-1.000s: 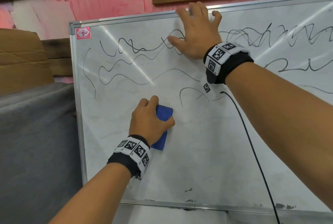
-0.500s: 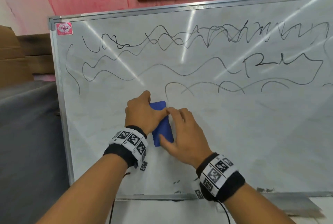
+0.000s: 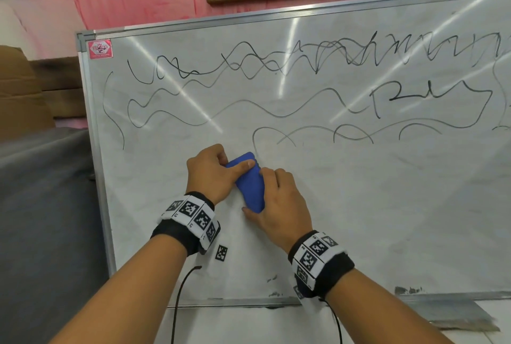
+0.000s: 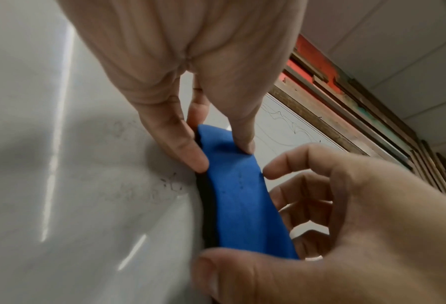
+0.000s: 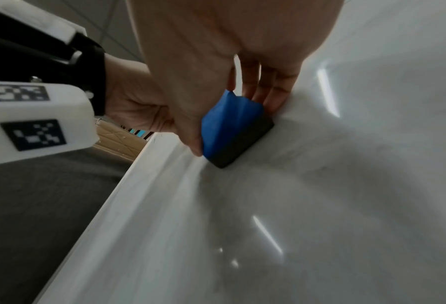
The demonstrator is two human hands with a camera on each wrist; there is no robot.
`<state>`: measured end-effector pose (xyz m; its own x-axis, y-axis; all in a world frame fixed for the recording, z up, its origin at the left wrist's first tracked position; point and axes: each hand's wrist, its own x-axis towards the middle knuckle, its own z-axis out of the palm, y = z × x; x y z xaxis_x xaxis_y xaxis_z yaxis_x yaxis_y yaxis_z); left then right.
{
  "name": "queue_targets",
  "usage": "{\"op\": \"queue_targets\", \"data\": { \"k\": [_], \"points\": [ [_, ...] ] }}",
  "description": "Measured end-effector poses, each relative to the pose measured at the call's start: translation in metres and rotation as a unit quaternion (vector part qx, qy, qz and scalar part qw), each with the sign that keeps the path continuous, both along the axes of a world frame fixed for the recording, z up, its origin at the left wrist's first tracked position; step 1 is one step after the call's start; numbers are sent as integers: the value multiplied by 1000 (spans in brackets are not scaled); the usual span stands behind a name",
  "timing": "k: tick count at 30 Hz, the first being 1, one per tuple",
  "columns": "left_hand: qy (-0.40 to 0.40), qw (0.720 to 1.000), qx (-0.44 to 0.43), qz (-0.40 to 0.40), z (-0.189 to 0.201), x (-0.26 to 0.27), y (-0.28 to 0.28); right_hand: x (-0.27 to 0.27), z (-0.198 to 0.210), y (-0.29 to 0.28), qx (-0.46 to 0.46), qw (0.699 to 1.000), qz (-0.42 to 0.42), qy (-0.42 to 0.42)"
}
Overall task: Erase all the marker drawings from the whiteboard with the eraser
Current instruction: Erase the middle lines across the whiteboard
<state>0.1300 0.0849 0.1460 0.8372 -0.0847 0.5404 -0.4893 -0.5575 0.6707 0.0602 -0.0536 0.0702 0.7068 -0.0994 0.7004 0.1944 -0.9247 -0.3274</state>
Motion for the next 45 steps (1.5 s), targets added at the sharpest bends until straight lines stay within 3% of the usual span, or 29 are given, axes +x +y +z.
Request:
{"op": "queue_targets", "data": {
  "k": [5,11,17,20,24,29,34,39,43,45],
  "points": [
    [17,997,-56,-55,-1,6,14,1,2,-4,-22,999,-24,-28],
    [-178,979,95,18,1,8,27,-5,19,-29,-78,994,-39,-70],
    [-195,939,280,50,-10,6,25,-24,-4,-32,-88,995,-24,-50],
    [-165,928,328,53,-16,5,23,-15,23,-39,-65,994,-39,-77],
    [-164,926,335,59,-18,5,21,0,57,-40,-58,993,-41,-99],
    [-165,928,328,60,-21,8,20,-14,28,-37,-101,992,-15,-79],
    [-161,930,326,63,-20,5,18,-2,56,-38,-77,992,-36,-97],
    [-161,929,328,64,-25,3,15,-18,26,-49,-82,993,-29,-83],
    [-172,925,334,51,-25,-3,3,-19,36,-70,-30,991,-66,-112],
    [-186,923,335,45,-22,-5,-5,-20,37,-68,-46,992,-52,-103]
  ]
}}
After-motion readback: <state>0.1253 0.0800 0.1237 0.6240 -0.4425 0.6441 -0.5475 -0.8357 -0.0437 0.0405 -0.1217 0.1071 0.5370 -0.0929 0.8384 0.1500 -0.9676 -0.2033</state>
